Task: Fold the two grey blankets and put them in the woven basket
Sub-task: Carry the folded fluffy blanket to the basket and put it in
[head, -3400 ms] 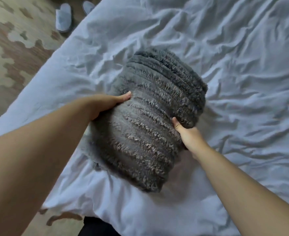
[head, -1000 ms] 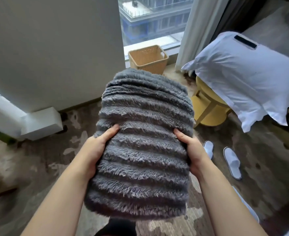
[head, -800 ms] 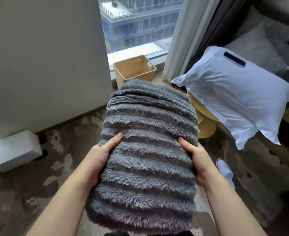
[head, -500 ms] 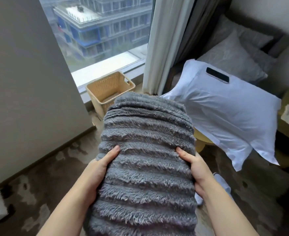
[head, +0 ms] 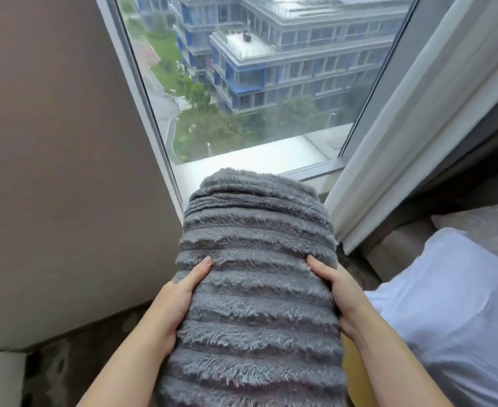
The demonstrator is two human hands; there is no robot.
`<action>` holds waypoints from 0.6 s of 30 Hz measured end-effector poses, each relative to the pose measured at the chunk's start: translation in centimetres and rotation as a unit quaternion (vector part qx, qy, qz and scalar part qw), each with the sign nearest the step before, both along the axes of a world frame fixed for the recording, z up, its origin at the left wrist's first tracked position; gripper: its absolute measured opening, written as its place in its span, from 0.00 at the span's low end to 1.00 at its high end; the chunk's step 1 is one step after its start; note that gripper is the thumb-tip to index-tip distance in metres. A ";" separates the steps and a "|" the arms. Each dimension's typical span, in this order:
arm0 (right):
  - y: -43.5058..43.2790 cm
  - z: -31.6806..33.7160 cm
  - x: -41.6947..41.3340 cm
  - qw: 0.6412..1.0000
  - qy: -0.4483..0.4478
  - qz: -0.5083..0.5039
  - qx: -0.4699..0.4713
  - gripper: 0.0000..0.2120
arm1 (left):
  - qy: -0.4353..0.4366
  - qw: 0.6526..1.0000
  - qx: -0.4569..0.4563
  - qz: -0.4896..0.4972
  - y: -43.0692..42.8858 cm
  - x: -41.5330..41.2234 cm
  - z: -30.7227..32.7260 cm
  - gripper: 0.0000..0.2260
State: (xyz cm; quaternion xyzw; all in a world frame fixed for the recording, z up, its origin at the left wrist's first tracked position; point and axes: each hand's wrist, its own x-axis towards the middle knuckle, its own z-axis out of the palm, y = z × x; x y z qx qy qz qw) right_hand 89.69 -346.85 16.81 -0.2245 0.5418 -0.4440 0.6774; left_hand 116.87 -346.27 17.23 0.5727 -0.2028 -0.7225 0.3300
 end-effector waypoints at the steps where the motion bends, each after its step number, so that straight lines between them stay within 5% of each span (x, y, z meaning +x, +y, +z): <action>1: -3.1 -0.2 0.1 1.000 0.000 0.009 -0.001 0.29 | 0.001 1.000 0.008 0.004 -2.5 0.1 -0.3 0.33; 11: -28.8 0.2 -2.7 0.999 0.037 0.016 0.010 0.30 | 0.052 0.998 0.010 -0.027 -29.6 -2.9 -2.1 0.32; 18: -42.9 0.9 -3.6 0.996 0.054 0.074 0.011 0.32 | 0.083 0.996 -0.002 0.039 -40.6 -3.9 -2.1 0.31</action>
